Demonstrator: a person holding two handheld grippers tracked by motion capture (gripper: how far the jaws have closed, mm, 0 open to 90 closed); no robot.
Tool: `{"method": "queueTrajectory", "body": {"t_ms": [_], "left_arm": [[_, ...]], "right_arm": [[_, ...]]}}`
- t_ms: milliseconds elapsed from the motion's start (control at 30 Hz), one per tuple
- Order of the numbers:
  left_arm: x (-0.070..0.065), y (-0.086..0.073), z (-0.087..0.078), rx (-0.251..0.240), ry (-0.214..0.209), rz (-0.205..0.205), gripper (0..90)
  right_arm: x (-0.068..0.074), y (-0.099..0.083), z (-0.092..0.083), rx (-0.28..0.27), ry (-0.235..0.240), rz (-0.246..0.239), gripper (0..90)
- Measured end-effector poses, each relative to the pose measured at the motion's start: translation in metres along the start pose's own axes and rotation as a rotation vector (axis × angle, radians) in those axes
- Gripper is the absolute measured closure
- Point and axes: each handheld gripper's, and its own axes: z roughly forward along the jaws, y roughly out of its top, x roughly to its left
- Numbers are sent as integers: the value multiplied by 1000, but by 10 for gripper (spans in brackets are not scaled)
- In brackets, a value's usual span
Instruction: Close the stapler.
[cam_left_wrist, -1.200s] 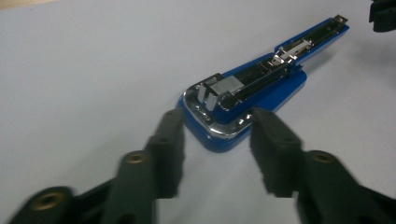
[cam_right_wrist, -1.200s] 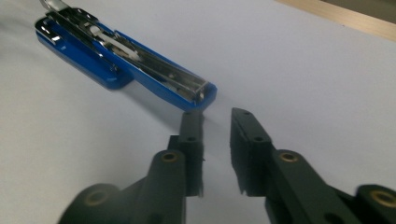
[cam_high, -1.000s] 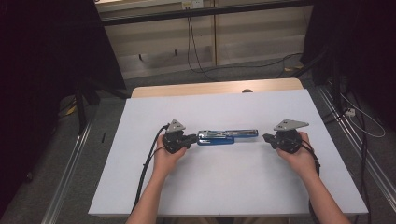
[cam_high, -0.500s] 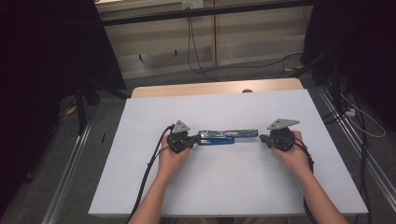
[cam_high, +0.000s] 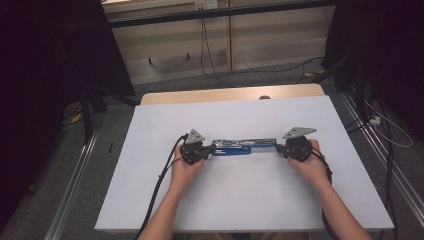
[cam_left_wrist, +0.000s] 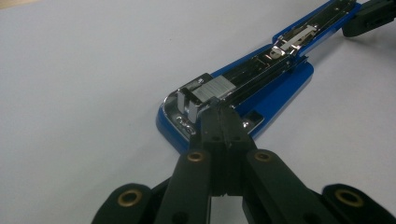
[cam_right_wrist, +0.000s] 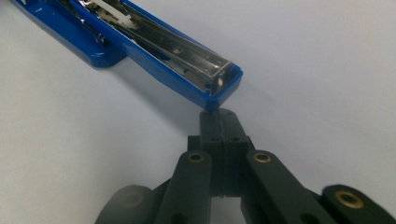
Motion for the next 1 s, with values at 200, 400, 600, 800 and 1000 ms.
{"method": "queueTrajectory", "body": {"t_ms": [200, 400, 600, 800, 1000], "left_arm": [[0, 0, 0, 0, -1, 2, 900], [0, 0, 0, 1, -6, -2, 900], [0, 0, 0, -5, -28, -24, 900], [-1, 0, -1, 2, -35, -24, 900], [-2, 2, -11, -25, -73, -72, 768]], "right_arm": [[2, 5, -2, -37, 17, 5, 900], [6, 10, -3, -83, 39, -10, 900], [11, 14, -2, -118, 64, -19, 900], [13, 12, -1, -120, 87, -15, 897], [19, 7, -1, -119, 114, 6, 782]]}}
